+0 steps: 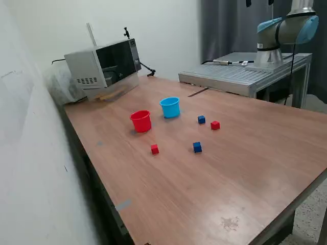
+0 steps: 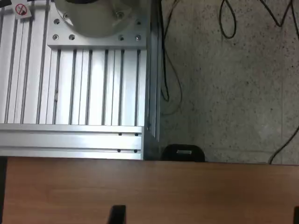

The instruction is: Place red objects in the red bin, and blue objects in the blue bin.

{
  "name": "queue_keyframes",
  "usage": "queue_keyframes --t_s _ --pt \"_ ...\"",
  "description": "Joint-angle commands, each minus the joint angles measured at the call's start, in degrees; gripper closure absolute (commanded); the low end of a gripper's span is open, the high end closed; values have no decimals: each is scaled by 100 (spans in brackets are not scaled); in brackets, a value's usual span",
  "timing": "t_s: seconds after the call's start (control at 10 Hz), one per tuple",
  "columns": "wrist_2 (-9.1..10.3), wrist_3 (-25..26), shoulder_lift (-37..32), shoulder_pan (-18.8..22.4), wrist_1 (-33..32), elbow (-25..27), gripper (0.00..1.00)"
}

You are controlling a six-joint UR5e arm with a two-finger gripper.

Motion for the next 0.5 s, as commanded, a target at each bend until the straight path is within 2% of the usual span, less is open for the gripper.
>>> queue_keyframes --t_s 0.0,0.4 --pt "17 0 9 0 9 -9 0" --pt "61 53 -9 17 -17 -18 0"
